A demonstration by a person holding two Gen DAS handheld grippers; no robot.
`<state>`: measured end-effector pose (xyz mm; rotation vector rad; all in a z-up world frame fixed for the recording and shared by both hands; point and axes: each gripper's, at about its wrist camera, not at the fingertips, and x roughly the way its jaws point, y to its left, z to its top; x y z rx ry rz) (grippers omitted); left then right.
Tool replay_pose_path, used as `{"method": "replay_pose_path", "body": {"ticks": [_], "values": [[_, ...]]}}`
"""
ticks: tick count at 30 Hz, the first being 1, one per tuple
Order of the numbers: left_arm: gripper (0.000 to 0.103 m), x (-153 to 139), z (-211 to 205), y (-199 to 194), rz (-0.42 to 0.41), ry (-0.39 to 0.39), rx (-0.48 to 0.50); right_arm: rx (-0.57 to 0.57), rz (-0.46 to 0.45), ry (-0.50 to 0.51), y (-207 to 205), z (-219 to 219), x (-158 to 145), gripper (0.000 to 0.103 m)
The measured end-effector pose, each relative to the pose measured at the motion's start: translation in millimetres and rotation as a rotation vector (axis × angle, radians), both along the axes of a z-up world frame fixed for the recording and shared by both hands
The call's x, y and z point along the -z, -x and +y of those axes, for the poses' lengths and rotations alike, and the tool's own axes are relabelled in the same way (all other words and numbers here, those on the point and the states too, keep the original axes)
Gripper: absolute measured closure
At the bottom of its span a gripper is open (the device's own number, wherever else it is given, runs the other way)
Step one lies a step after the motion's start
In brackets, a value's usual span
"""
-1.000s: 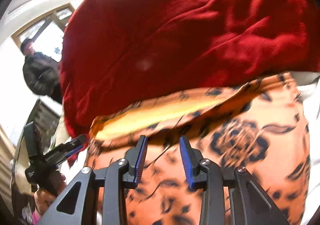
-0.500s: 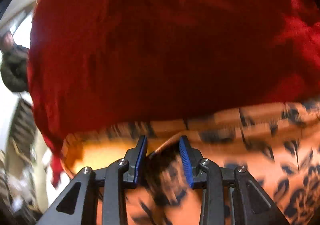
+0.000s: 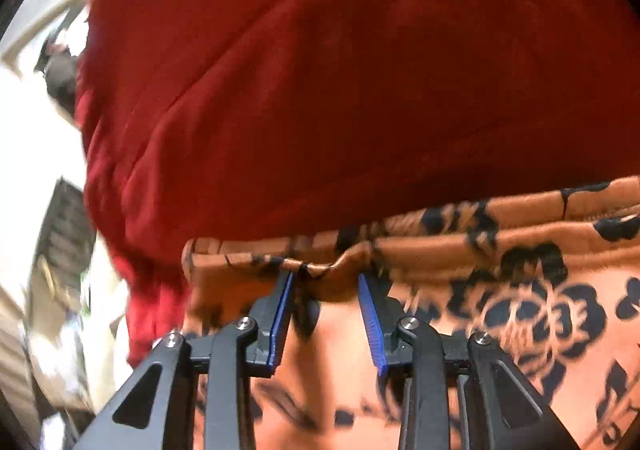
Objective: Fold small clothes
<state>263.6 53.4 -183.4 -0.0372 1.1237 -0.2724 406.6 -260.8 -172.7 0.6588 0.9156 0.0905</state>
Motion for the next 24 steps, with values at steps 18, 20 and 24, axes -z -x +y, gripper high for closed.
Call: {"method": "replay_pose_path", "body": {"ticks": [18,20,24], "values": [[0.032,-45.9,73.0,40.5,-0.087,0.031,-0.114,0.016,0.071,0.163,253.8,-83.7,-15.4,0.071],[0.032,-61.3,84.5,67.9,-0.117,0.099,-0.108,0.007,-0.022,0.108,265.3,-82.2,-29.4,0.070],[0.031,-64.3,81.0,120.4,-0.144,0.219,-0.086,-0.004,-0.149,0.117,281.3,-68.2,-52.4,0.068]]}}
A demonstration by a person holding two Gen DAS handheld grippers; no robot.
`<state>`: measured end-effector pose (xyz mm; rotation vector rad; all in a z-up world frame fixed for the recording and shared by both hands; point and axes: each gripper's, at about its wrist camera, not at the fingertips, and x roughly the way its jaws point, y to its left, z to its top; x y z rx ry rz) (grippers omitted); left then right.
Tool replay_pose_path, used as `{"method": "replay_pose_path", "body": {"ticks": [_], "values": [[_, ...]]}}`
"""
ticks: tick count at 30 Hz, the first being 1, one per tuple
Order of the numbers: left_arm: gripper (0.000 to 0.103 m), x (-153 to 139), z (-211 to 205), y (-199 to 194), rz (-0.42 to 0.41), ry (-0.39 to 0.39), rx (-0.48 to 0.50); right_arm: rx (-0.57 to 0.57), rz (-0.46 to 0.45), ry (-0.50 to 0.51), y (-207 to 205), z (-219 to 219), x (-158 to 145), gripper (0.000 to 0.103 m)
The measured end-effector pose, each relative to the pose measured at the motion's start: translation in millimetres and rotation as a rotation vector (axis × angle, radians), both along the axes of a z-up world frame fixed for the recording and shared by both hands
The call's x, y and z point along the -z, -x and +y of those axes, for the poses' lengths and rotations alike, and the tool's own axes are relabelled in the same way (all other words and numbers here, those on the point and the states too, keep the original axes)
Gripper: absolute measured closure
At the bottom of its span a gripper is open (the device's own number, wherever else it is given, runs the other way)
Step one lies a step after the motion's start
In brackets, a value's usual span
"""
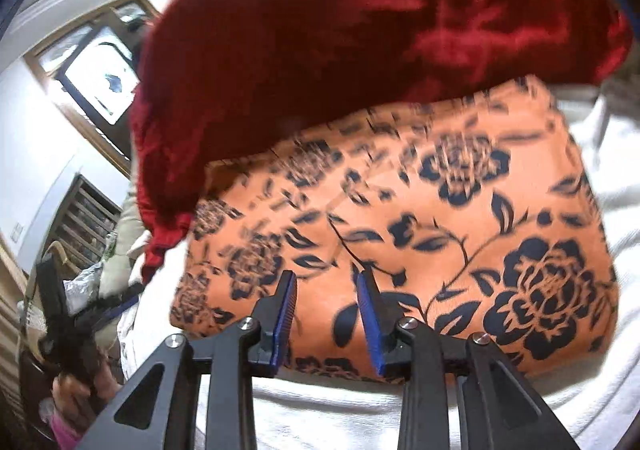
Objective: Fold small clothes
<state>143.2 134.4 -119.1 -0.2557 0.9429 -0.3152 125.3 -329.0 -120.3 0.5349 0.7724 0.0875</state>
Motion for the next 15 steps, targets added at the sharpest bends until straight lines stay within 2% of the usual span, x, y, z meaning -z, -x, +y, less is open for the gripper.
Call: {"method": "replay_pose_path", "body": {"ticks": [3,4,6,10,13,15], "values": [[0.031,14.5,-14.3,5.2,0.098,0.151,0.029,-0.081,-0.040,-0.047,3.1,17.8,-5.9,0.068],[0.031,22.5,-16.9,2.2,0.147,0.212,0.034,-0.110,-0.039,-0.053,2.3,26.6,-3.3,0.068],[0.031,30.8,-21.6,-6.5,0.187,0.285,0.011,-0.147,-0.026,-0.037,4.5,35.9,-0.1,0.068],[0.031,46.2,-34.0,-19.5,0.220,0.353,-0.042,-0.181,-0.009,-0.010,-3.3,54.3,13.1,0.068],[0.031,63.7,-51.6,-30.0,0.220,0.338,-0.087,-0.166,-0.006,0.014,-8.5,55.6,18.7,0.069],[0.032,63.3,-54.0,-24.9,0.220,0.317,-0.106,-0.145,-0.023,0.054,-12.2,55.8,20.2,0.069]]}}
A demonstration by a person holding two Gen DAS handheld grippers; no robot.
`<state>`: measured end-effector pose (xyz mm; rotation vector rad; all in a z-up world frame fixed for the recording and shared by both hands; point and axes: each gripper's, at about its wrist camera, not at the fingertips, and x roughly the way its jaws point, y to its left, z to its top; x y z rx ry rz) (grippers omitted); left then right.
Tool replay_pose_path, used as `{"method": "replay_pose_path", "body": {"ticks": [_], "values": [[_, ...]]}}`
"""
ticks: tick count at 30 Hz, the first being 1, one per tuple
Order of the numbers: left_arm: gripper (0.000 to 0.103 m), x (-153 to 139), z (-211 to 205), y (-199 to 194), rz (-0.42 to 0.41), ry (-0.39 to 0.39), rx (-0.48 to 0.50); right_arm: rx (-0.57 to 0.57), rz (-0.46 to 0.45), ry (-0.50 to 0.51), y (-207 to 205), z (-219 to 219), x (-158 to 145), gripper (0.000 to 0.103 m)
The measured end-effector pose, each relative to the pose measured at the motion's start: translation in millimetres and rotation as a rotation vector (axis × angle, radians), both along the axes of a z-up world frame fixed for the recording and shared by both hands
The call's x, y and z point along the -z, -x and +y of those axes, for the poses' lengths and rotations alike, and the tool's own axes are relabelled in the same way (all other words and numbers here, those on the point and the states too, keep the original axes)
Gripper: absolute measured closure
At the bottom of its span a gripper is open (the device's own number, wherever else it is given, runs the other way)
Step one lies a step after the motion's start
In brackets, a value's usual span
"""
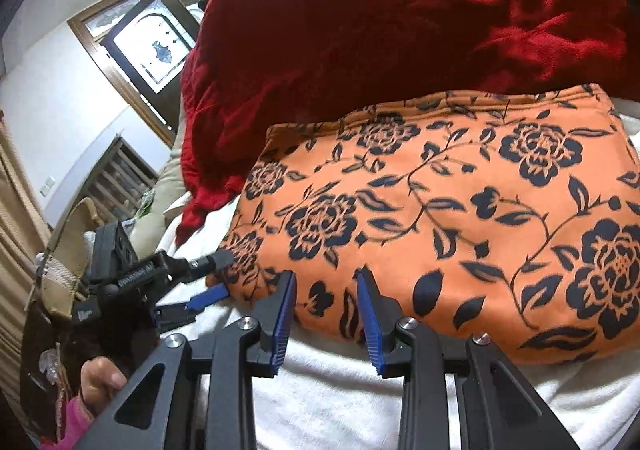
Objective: Fold small clothes
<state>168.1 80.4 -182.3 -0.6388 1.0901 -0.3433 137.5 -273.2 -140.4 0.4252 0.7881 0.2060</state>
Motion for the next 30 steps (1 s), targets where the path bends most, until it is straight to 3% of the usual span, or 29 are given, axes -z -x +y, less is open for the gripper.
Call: {"method": "replay_pose_path", "body": {"ticks": [4,6,8,10,14,18,19,20,22,25,26,27,30], "values": [[0.032,0.0,-3.9,11.0,0.018,-0.098,-0.008,0.053,0.074,-0.008,-16.6,-9.0,20.2,0.069],[0.032,10.3,2.5,5.8,0.055,-0.063,-0.045,0.061,0.135,0.061,-27.5,-5.3,37.6,0.069],[0.032,13.7,13.1,1.0,0.074,0.015,-0.099,0.059,0.120,0.079,-29.0,-1.4,41.8,0.069],[0.032,12.6,16.8,-4.2,0.077,0.027,-0.119,0.056,0.132,0.104,-29.0,3.0,37.7,0.068],[0.032,13.8,13.7,-16.1,0.045,0.040,-0.146,0.060,0.105,-0.001,-22.7,-4.7,27.1,0.068],[0.032,17.1,2.7,-20.2,0.002,0.067,-0.143,0.072,0.108,0.010,-20.5,-10.2,26.5,0.068],[0.035,15.2,1.1,-19.8,-0.020,0.081,-0.144,0.069,0.113,0.008,-19.5,-10.7,26.4,0.068],[0.051,13.7,-4.4,-23.1,-0.039,0.082,-0.138,0.067,0.120,0.007,-19.3,-11.6,27.6,0.068],[0.064,6.5,-11.6,-22.4,-0.085,0.050,-0.107,0.064,0.129,0.003,-19.7,-13.2,32.1,0.068],[0.061,6.1,-21.3,-23.4,-0.120,0.009,-0.103,0.058,0.140,-0.009,-19.5,-16.5,36.3,0.070],[0.046,11.2,-23.1,-26.2,-0.109,0.016,-0.101,0.059,0.142,-0.021,-19.0,-18.2,37.5,0.070],[0.039,17.2,-23.2,-29.2,-0.086,0.042,-0.101,0.063,0.145,-0.022,-18.4,-19.0,37.9,0.073],[0.037,20.7,-20.2,-29.4,-0.082,0.097,-0.119,0.067,0.157,-0.046,-15.3,-24.0,36.5,0.076]]}}
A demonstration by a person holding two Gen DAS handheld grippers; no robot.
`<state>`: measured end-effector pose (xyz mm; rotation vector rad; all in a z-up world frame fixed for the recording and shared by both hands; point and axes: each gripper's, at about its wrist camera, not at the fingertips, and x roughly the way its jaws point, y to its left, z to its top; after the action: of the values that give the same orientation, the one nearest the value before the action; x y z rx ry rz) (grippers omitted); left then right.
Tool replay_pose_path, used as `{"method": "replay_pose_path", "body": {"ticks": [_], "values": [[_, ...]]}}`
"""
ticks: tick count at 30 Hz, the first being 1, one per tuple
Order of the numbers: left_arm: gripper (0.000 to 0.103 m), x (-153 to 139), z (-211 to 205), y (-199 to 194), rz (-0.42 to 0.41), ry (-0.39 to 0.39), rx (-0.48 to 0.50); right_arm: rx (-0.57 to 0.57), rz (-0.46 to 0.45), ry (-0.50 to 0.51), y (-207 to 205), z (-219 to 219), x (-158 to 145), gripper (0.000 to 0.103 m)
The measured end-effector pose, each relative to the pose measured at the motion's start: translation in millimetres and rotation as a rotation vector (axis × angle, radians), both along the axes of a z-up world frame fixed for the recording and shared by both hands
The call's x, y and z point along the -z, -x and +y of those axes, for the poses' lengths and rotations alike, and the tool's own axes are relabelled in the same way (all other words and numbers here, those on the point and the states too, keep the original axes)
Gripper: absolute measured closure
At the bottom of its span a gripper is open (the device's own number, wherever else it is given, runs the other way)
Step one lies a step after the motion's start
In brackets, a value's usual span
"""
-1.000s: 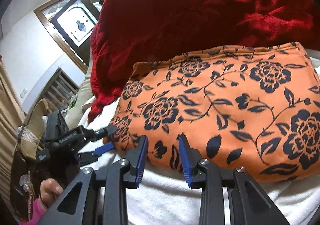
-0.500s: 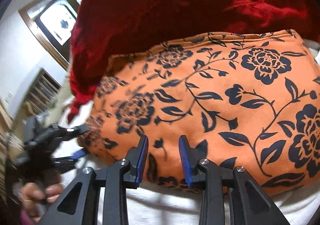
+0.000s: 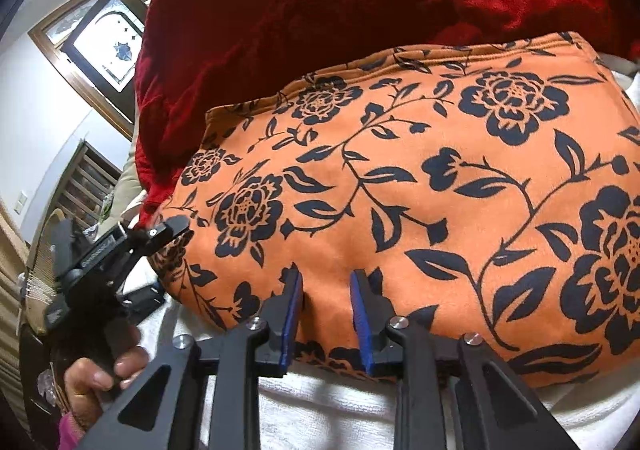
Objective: Fold small clothes
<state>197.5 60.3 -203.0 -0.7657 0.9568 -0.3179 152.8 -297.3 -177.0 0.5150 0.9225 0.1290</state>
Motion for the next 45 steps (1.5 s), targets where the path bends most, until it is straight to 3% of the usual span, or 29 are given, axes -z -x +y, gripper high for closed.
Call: {"method": "replay_pose_path", "body": {"ticks": [1,2,3,5,8,13,15,21,24,26,28,30,33,35,38,41,45], "values": [[0.040,-3.8,-2.2,-3.1,-0.015,0.006,0.025,0.004,-0.002,-0.003,1.2,-1.9,-1.7,0.076],[0.058,-7.8,-3.7,-4.0,-0.036,-0.007,0.034,0.009,-0.005,-0.001,3.2,-3.7,-3.8,0.076],[0.069,-10.5,-5.1,-4.5,-0.047,-0.027,0.039,0.019,-0.015,0.009,7.2,-7.3,-7.6,0.076],[0.076,-18.4,-11.5,-4.1,-0.086,-0.061,0.052,0.045,-0.038,0.029,14.3,-16.3,-14.4,0.076],[0.082,-36.5,-22.0,3.6,-0.163,-0.111,0.074,0.102,-0.072,0.015,26.8,-37.3,-23.8,0.076],[0.082,-94.9,-75.6,29.6,-0.379,-0.236,0.212,0.278,-0.128,-0.042,51.8,-102.6,-41.6,0.076],[0.082,-110.5,-99.8,39.3,-0.423,-0.267,0.261,0.357,-0.153,-0.059,62.6,-128.6,-48.9,0.077],[0.083,-143.3,-227.0,79.3,-0.520,-0.375,0.507,0.557,-0.241,-0.187,100.5,-204.8,-69.2,0.076],[0.082,-131.7,-288.1,98.8,-0.514,-0.415,0.627,0.638,-0.283,-0.226,118.0,-230.7,-76.5,0.076],[0.072,-105.3,-333.1,103.5,-0.438,-0.435,0.734,0.669,-0.295,-0.250,125.8,-248.0,-79.2,0.076],[0.071,-80.7,-351.7,101.1,-0.319,-0.448,0.799,0.685,-0.296,-0.260,129.1,-255.2,-80.0,0.076],[0.069,-75.9,-346.8,100.7,-0.296,-0.431,0.800,0.675,-0.296,-0.278,129.8,-259.4,-81.3,0.075],[0.041,-100.4,-319.8,106.2,-0.342,-0.363,0.815,0.636,-0.308,-0.266,131.6,-256.3,-86.5,0.074],[0.026,-129.6,-287.7,111.5,-0.433,-0.329,0.805,0.604,-0.313,-0.227,126.1,-246.0,-90.4,0.074],[0.024,-148.5,-251.7,107.5,-0.519,-0.367,0.749,0.482,-0.311,-0.232,112.9,-218.2,-92.7,0.074],[0.024,-130.4,-227.8,88.7,-0.461,-0.524,0.655,0.359,-0.322,-0.188,101.7,-183.7,-101.1,0.074],[0.024,-78.4,-199.8,60.0,-0.305,-0.534,0.586,0.179,-0.320,-0.190,85.5,-135.5,-102.8,0.074]]}}
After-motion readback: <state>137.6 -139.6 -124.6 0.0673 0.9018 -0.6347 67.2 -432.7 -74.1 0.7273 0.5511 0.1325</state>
